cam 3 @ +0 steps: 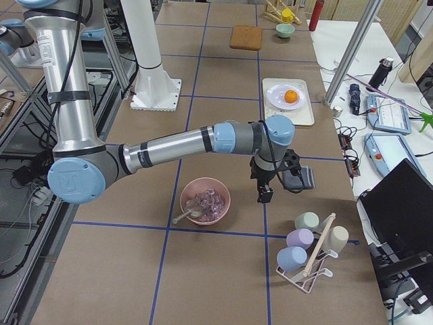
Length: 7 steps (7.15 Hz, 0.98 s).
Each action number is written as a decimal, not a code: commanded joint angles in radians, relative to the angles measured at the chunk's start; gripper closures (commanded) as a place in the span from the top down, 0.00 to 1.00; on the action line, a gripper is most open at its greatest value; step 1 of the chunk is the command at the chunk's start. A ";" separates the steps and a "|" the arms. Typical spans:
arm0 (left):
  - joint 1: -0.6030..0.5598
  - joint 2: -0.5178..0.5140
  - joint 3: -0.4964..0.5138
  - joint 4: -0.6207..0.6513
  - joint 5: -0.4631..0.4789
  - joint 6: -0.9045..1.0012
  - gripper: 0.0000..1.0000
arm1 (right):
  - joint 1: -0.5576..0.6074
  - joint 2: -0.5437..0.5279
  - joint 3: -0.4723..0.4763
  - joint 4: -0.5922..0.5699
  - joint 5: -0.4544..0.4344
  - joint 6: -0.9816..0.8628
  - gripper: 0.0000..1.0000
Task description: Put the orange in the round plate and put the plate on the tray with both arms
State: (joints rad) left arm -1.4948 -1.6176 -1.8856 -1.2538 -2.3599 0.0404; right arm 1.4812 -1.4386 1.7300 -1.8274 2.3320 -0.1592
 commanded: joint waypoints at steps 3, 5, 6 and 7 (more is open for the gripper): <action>0.001 -0.004 0.028 -0.030 0.001 -0.005 0.98 | -0.013 0.007 0.019 0.002 0.018 0.006 1.00; 0.001 -0.002 0.028 -0.050 0.001 -0.007 0.98 | -0.022 0.007 0.020 0.002 0.020 0.006 1.00; -0.001 -0.001 0.025 -0.050 0.001 -0.011 0.98 | -0.022 0.006 0.023 0.002 0.021 0.006 1.00; 0.001 -0.004 0.029 -0.052 0.001 -0.010 0.98 | -0.022 -0.002 0.023 0.002 0.021 0.004 1.00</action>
